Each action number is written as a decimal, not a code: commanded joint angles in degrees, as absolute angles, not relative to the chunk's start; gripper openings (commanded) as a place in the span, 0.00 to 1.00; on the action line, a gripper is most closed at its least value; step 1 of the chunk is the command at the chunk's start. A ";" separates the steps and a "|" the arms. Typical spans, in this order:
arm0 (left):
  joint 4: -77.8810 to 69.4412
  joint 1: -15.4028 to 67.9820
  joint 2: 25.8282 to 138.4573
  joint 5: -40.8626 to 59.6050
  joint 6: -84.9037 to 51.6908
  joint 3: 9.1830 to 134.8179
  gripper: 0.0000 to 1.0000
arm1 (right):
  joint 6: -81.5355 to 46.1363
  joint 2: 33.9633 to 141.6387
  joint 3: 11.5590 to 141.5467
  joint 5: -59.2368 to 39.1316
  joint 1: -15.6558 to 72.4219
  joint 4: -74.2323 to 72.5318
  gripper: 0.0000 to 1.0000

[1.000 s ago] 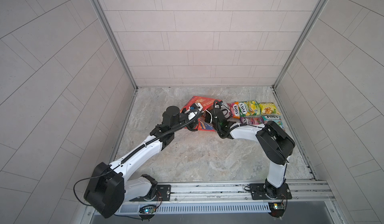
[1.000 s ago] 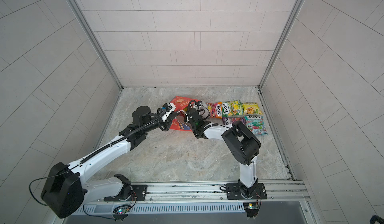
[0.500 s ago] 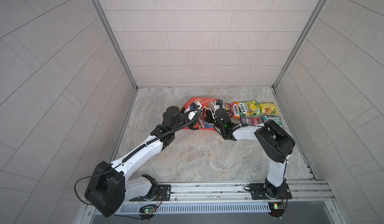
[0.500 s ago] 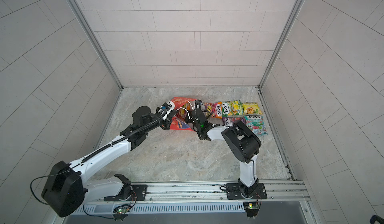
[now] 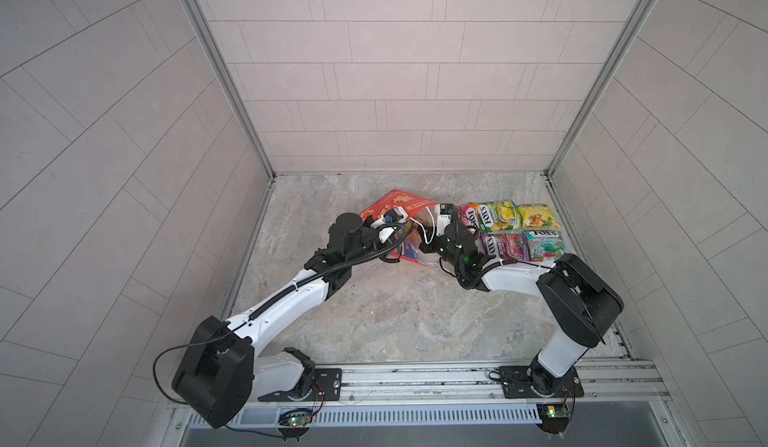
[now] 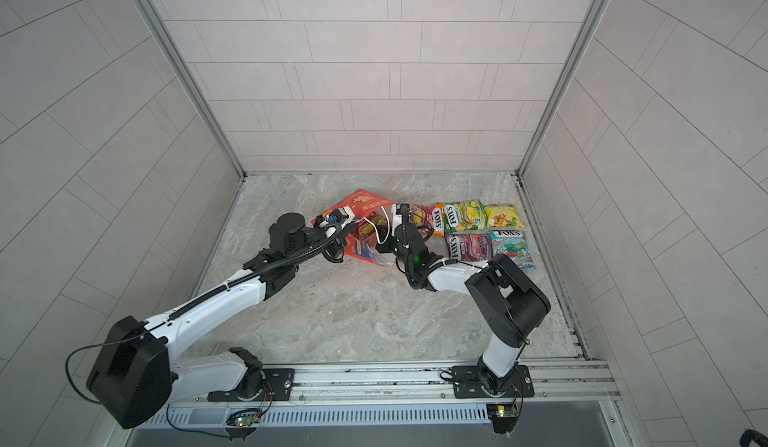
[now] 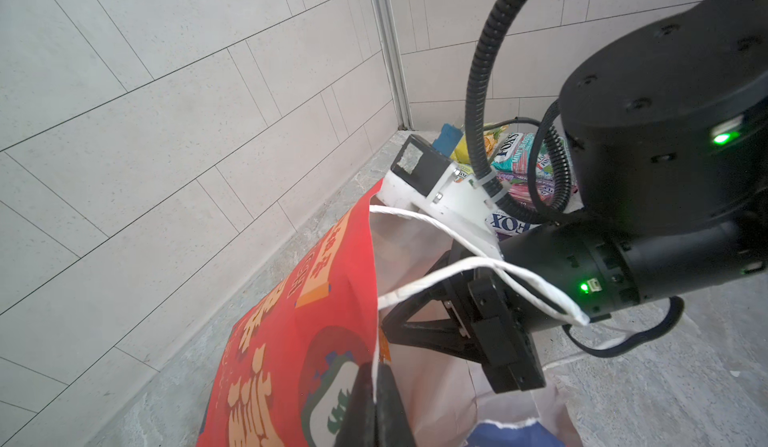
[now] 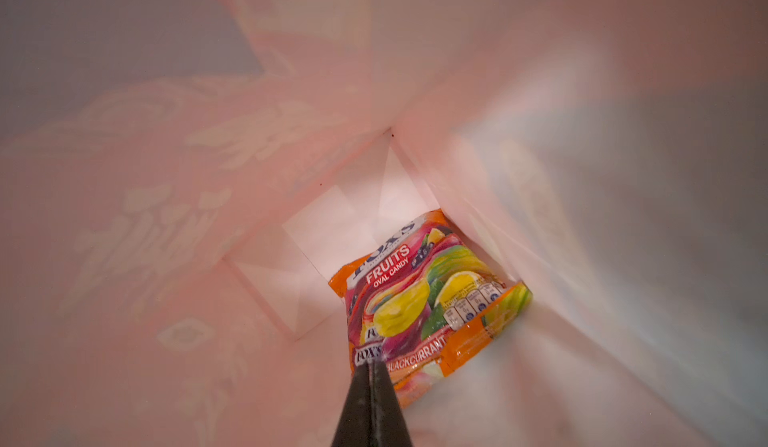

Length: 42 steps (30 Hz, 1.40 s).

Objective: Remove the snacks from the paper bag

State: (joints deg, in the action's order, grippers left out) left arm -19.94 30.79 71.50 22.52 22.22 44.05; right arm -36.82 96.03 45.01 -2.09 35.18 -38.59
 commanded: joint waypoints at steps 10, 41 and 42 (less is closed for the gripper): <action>-22.91 30.86 72.71 25.62 23.82 43.01 0.00 | -41.37 95.04 45.75 1.11 34.15 -31.69 0.35; -25.92 30.94 72.73 22.40 15.58 44.77 0.00 | -63.28 101.64 44.33 -14.01 30.26 -42.66 0.46; -26.13 30.96 72.84 22.65 15.56 44.67 0.00 | -62.92 101.61 44.79 -14.38 30.24 -41.84 0.46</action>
